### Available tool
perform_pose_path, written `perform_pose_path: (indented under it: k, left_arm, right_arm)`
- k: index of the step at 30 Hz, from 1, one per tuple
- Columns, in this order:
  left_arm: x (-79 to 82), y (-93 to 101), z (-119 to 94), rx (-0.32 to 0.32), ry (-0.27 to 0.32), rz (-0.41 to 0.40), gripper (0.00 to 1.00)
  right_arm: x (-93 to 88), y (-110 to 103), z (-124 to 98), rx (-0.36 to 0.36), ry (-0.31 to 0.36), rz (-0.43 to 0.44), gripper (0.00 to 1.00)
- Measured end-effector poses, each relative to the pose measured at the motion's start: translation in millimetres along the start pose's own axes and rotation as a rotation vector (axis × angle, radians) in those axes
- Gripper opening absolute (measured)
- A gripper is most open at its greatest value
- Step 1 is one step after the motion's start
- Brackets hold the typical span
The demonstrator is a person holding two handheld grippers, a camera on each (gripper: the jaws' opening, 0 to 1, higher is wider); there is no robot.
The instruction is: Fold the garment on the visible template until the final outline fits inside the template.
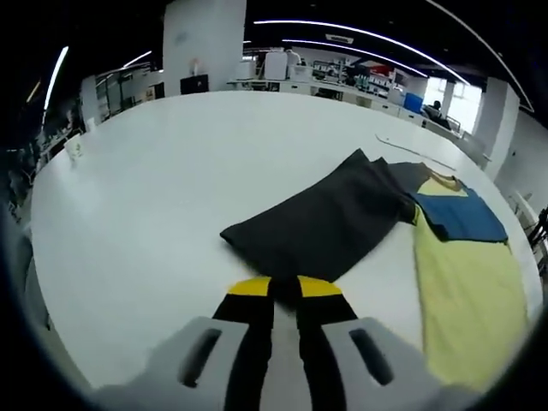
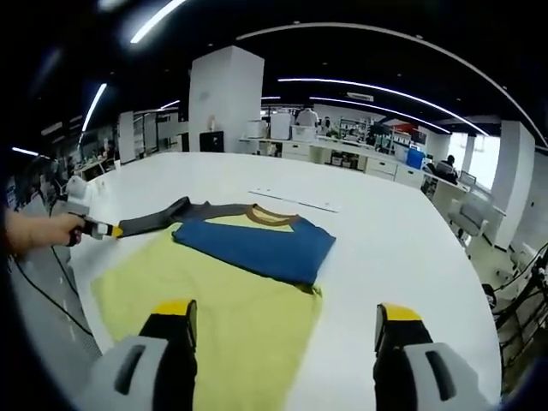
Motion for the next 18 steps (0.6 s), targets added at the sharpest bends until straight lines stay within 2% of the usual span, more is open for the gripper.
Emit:
perform_pose_path:
  k: [6, 10, 18]
  left_arm:
    - [3.7, 0.3, 1.2, -0.022, -0.028, -0.014, 0.01]
    - [8.3, -4.9, -5.7, -0.022, -0.016, -0.003, 0.00]
    - [19.4, -18.5, -15.1, -0.016, 0.000, 0.079, 0.00]
  right_arm:
    - [-1.7, 0.5, 1.6, 0.003, 0.001, 0.011, 0.84]
    - [0.1, -0.4, 0.8, 0.015, 0.011, 0.011, 0.85]
    - [5.8, -6.8, -2.0, 0.064, 0.033, -0.019, 0.96]
Point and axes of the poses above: the point that each gripper's makers call its tool centre point, and the gripper's own axes: z roughly forward along the fingers, y roughly to its right, x roughly out of its top, the point moved 9 cm from there along -z, roughly backward along the fingers
